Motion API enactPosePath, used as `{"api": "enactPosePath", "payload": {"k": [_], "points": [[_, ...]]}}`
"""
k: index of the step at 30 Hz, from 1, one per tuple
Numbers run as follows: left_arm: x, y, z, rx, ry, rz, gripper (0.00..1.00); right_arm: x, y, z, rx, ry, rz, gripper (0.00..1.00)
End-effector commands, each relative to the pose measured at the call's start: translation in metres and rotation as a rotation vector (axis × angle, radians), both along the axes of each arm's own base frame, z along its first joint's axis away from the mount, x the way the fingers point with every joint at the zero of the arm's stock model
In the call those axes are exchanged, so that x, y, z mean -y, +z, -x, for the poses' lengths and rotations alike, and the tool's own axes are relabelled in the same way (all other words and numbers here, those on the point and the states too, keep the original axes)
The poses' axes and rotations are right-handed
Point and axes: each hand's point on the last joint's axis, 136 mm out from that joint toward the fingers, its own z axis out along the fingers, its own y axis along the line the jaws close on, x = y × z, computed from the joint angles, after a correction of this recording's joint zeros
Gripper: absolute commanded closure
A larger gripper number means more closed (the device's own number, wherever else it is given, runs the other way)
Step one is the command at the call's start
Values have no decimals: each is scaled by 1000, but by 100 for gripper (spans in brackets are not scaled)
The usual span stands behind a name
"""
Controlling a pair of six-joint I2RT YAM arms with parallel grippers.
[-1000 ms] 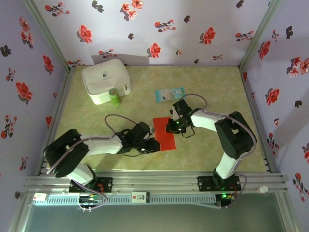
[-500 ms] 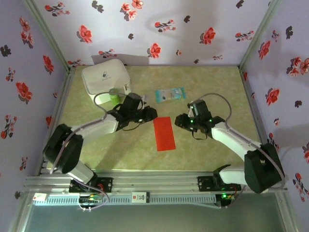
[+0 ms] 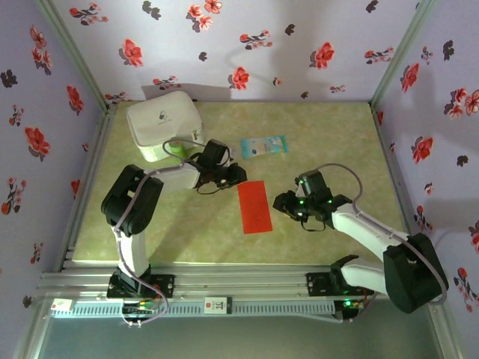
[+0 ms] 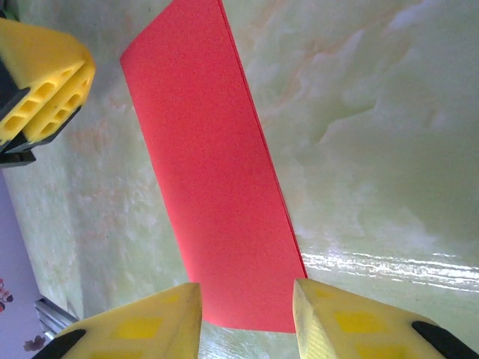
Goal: Fold a paper plane with a square sheet of paper (pick it up from the middle)
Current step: Fold the triangle a second time at the center of the table.
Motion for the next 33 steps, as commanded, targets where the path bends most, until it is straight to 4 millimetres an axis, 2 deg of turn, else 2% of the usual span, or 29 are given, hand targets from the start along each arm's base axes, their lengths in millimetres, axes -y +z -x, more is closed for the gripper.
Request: {"api": "enactPosePath", "payload": {"k": [1, 9, 13, 18, 22, 33], "points": [[5, -11, 2, -20, -40, 5, 82, -7, -5, 8, -37, 26, -31, 63], [-7, -50, 18, -86, -49, -39, 82, -13, -19, 21, -91, 87, -10, 59], [-15, -62, 26, -107, -48, -56, 83, -14, -31, 30, -146, 110, 8, 56], [-20, -62, 27, -102, -41, -51, 83, -26, -35, 33, -183, 136, -40, 55], [-19, -60, 25, -97, -47, -46, 83, -38, -30, 29, -175, 152, -94, 55], [-12, -56, 21, -76, -69, -28, 83, -42, -25, 15, -128, 141, -113, 55]]}}
